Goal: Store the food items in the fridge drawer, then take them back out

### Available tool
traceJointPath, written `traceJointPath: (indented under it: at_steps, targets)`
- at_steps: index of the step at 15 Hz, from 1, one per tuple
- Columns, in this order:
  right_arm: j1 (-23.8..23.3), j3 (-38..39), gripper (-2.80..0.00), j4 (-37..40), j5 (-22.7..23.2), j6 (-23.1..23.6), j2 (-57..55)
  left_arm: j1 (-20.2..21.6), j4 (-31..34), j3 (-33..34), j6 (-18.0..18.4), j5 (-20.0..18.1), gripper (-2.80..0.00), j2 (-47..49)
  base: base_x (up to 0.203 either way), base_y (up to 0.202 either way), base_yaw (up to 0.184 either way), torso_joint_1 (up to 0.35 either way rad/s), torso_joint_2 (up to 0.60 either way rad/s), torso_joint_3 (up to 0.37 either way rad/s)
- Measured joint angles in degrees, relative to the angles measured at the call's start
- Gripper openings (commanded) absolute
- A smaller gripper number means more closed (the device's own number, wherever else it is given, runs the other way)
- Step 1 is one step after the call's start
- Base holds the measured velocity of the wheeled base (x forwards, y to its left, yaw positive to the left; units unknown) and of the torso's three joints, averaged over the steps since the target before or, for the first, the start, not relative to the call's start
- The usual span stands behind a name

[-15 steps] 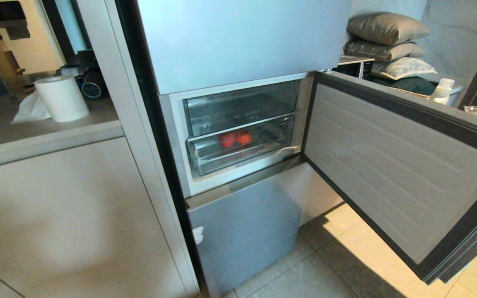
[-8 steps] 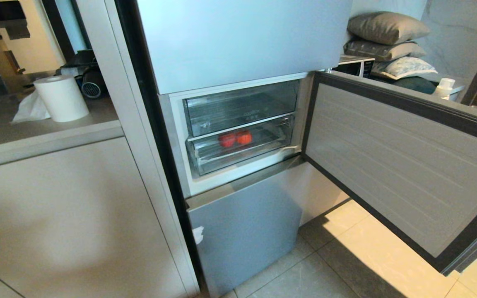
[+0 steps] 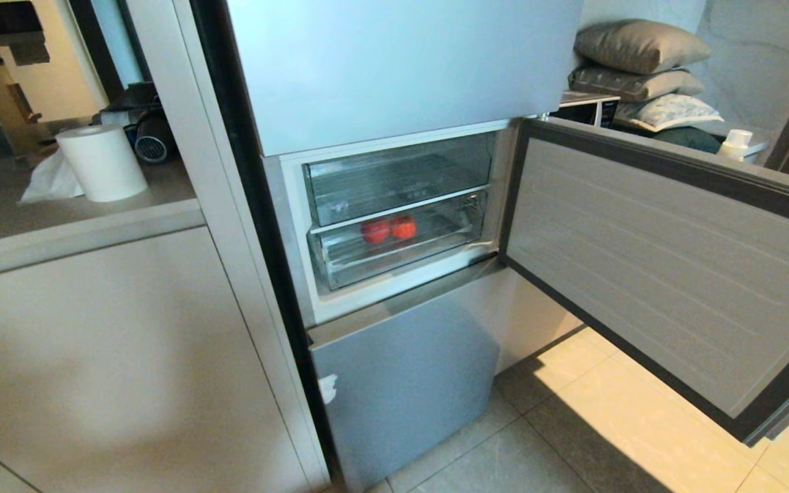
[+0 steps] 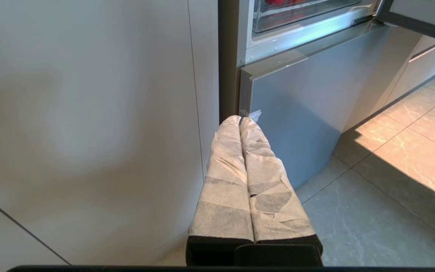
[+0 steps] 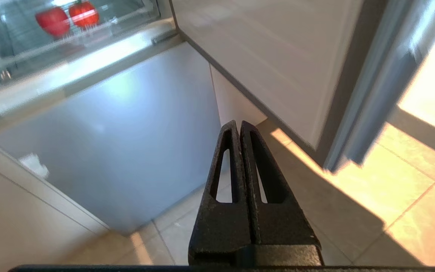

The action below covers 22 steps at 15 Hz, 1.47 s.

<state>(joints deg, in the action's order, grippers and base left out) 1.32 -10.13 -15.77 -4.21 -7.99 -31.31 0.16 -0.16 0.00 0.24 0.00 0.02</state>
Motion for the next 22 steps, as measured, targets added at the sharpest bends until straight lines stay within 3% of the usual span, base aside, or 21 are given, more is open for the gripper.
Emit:
traceJointPath:
  at_steps: [4, 9, 18, 22]
  targets:
    - [-0.2, 6.9, -2.8, 11.8, 1.2, 4.1, 15.1, 0.0, 0.0, 0.0, 0.0, 0.0, -2.8, 0.0, 0.0, 0.0, 0.0, 0.0, 0.0, 0.0]
    - [-1.0, 9.9, -2.8, 15.7, 2.5, 5.7, 28.3, 0.0, -0.1, 0.0, 0.0, 0.0, -2.8, 0.0, 0.0, 0.0, 0.0, 0.0, 0.0, 0.0]
    - [-1.1, 10.1, -2.8, 15.7, 2.5, 5.5, 31.3, 0.0, -0.1, 0.0, 0.0, 0.0, -2.8, 0.0, 0.0, 0.0, 0.0, 0.0, 0.0, 0.0]
    - [-1.1, 10.1, -2.8, 15.8, 2.5, 5.5, 31.3, 0.0, -0.1, 0.0, 0.0, 0.0, -2.8, 0.0, 0.002, -0.008, 0.158, 0.002, 0.0, 0.002]
